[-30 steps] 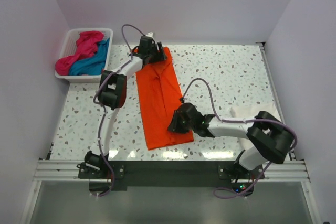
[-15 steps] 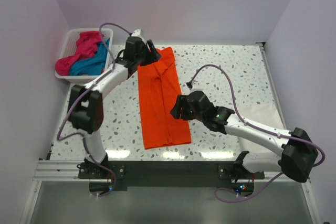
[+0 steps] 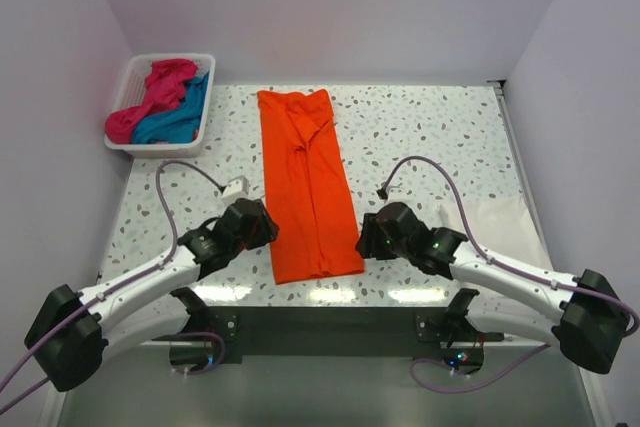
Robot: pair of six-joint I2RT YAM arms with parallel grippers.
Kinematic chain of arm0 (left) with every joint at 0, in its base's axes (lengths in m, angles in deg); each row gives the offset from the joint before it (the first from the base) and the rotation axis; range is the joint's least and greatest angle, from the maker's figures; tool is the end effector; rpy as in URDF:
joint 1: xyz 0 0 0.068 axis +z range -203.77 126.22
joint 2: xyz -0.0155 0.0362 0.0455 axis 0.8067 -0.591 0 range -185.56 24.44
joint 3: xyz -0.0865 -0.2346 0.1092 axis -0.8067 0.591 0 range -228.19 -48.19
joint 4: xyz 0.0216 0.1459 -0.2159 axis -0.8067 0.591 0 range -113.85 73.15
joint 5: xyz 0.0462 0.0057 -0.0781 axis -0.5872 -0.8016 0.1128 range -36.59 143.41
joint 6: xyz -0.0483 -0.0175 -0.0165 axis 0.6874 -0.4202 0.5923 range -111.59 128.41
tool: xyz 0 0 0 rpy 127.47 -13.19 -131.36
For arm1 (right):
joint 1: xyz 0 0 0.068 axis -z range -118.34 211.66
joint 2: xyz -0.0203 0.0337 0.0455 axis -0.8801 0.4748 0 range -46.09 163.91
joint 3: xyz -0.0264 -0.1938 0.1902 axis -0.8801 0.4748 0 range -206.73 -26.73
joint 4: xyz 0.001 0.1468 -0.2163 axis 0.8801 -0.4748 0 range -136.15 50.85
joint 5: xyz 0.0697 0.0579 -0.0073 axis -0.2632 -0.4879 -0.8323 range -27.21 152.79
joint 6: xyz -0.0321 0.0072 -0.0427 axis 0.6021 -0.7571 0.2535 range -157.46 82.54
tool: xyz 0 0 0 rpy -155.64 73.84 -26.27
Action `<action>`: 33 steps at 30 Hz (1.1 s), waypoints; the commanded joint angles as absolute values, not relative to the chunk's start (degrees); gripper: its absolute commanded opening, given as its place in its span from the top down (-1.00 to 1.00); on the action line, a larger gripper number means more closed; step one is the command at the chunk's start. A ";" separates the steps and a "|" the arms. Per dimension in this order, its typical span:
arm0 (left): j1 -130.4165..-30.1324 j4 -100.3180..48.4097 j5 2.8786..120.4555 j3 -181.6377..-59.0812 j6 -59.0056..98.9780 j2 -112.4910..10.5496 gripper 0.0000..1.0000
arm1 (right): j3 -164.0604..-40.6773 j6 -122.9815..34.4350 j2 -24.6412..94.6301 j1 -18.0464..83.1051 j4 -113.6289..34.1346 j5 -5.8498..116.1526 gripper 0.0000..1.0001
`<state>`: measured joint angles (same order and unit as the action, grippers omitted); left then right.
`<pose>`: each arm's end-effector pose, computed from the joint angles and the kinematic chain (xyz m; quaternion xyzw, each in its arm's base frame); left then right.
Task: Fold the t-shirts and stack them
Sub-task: Fold the tshirt
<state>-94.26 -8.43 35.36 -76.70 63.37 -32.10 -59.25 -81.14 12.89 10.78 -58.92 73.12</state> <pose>0.1571 -0.1197 0.1974 -0.1758 0.8922 -0.1919 0.3691 0.1345 0.1554 0.2056 -0.0245 0.9245 0.2161 0.3132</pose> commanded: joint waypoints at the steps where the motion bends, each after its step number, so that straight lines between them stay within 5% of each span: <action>1: -95.52 -6.11 35.82 -72.29 66.85 -27.87 0.02 | -57.24 -82.98 12.45 11.03 -58.23 71.85 0.00; 33: -111.43 -3.01 41.54 -64.01 77.84 -32.16 0.08 | -51.69 -89.23 21.06 10.94 -47.33 63.76 0.19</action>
